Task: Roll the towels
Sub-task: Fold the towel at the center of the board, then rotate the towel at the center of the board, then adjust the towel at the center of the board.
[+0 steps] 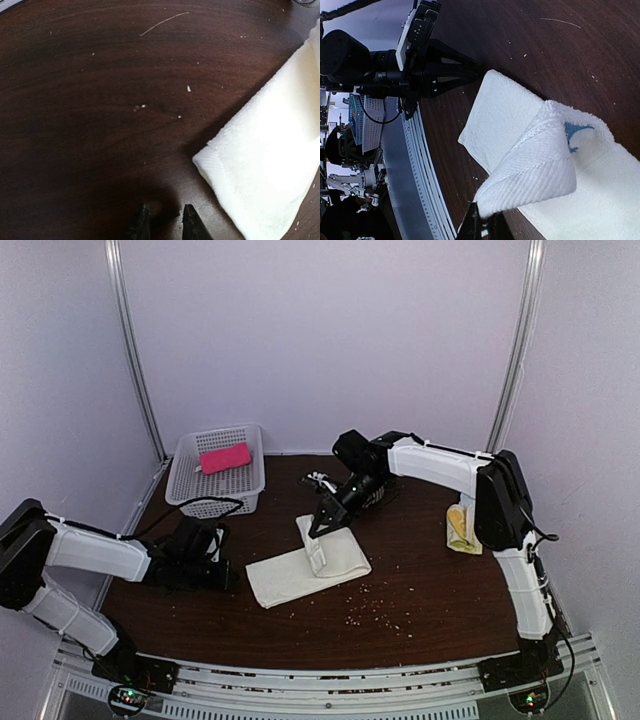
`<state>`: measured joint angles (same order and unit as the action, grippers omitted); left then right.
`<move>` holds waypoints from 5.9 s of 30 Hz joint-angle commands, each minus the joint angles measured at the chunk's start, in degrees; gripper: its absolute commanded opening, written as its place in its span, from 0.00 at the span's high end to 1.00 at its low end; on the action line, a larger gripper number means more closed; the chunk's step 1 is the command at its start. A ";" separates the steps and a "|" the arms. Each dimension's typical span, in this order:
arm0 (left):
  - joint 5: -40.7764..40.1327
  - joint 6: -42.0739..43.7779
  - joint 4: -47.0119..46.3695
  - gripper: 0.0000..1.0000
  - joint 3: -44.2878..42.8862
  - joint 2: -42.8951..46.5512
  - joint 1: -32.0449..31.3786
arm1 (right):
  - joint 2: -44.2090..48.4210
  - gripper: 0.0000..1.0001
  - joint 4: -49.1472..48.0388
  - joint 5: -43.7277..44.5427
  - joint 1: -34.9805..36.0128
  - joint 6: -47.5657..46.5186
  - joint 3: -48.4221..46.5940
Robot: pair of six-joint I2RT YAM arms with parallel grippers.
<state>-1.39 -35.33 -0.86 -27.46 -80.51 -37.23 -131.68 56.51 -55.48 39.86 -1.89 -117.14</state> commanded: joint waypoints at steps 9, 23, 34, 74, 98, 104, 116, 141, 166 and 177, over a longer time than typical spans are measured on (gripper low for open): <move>4.20 -1.92 -4.62 0.78 1.88 -2.28 -1.25 | -3.75 1.00 -7.01 -2.25 6.18 8.02 -2.98; 4.51 -2.77 -6.07 0.78 3.28 -2.04 -1.54 | -8.60 1.00 -13.05 0.68 9.24 14.01 -5.95; 4.24 -2.98 -6.80 0.78 4.08 -2.05 -1.63 | -12.45 1.00 -13.56 1.41 12.21 14.08 -8.42; 1.89 -0.70 0.35 0.84 -5.52 10.38 -4.74 | -5.22 0.76 -6.15 15.46 4.03 -2.92 -4.58; -8.59 3.41 6.15 0.94 -15.87 -15.24 -7.29 | 14.12 0.80 -8.53 21.53 1.54 -12.60 36.05; -9.67 10.06 7.46 0.89 -26.00 -19.12 -6.71 | 19.33 0.75 0.14 7.86 3.56 -23.23 38.02; 4.44 6.91 4.61 0.88 -29.65 -12.35 -13.14 | 36.46 0.72 -5.91 7.85 -9.95 -23.85 41.26; 16.92 19.29 3.77 0.97 -34.04 -32.34 -31.38 | 42.03 0.69 -31.86 5.47 -22.45 -13.44 55.08; 2.32 30.65 0.56 0.88 -36.28 -28.29 -37.47 | 26.51 0.95 -5.23 -2.27 -13.21 -22.31 40.74; 2.19 29.10 0.41 0.90 -35.51 -32.56 -38.61 | 14.62 0.98 -4.42 3.00 -3.15 -24.56 42.33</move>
<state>1.28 -5.91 0.91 -62.41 -111.63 -75.61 -115.77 52.14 -54.52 36.56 -26.61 -74.19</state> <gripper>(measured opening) 0.103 0.023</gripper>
